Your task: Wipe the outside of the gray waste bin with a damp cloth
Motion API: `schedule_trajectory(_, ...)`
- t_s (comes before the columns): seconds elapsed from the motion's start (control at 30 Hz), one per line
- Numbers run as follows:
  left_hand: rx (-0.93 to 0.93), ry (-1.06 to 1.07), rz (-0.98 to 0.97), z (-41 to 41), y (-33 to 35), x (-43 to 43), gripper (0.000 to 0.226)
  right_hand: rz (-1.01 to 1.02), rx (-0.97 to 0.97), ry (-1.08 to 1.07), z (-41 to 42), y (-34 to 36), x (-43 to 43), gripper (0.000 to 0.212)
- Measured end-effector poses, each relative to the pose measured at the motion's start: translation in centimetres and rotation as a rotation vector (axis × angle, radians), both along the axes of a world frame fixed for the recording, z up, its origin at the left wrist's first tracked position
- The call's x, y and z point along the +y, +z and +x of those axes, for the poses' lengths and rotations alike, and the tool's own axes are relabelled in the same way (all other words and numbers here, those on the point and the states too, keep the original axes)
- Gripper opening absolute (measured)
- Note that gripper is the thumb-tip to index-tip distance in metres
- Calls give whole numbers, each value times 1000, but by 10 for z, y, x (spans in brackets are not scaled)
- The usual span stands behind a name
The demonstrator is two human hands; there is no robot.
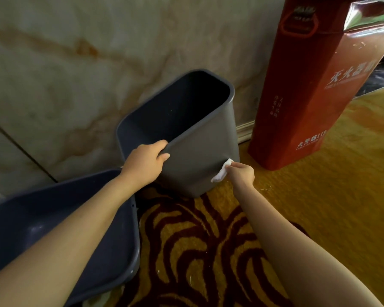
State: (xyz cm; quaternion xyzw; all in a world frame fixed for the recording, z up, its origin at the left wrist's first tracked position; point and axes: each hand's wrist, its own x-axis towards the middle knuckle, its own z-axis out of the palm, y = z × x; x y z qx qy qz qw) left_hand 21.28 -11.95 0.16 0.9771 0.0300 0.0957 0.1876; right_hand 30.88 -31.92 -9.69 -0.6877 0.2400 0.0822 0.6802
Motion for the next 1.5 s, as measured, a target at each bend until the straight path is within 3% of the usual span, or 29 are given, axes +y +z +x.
schedule_trajectory(0.1,-7,-2,111,-1,6,-7,13,-119,-266,178,-27,34,-2,34)
schedule_trajectory(0.2,-2,-62,235,0,10,-13,12,-223,-485,215,-45,73,-15,29)
schedule_trajectory(0.33,60,-113,253,-6,16,-10,10,-358,-557,247,-63,101,-25,25)
schedule_trajectory(0.5,97,-136,279,-14,19,-9,12,-571,-501,379,-76,127,-33,15)
schedule_trajectory(0.6,80,-162,326,-18,19,-13,14,-666,-711,392,-82,155,-34,6)
schedule_trajectory(0.7,140,-165,342,-24,23,-13,14,-604,-840,481,-72,174,-18,11)
schedule_trajectory(0.8,210,-158,299,-31,26,-12,10,-579,-770,679,-47,174,11,18)
schedule_trajectory(1.0,229,-188,238,-39,26,-4,13,-845,-608,1151,-3,141,67,24)
schedule_trajectory(1.13,248,-224,197,-41,27,-5,13,-1054,-473,1281,21,122,89,28)
schedule_trajectory(1.23,338,-226,63,-44,39,-5,33,-1218,-480,1352,29,123,99,39)
schedule_trajectory(1.33,195,-78,-96,-46,68,9,37,-1206,-452,1346,30,135,100,46)
schedule_trajectory(1.43,20,185,-8,-41,99,36,36,-1233,-342,1400,22,164,98,53)
schedule_trajectory(1.5,236,286,63,-38,114,49,48,-1243,-285,1441,17,190,96,59)
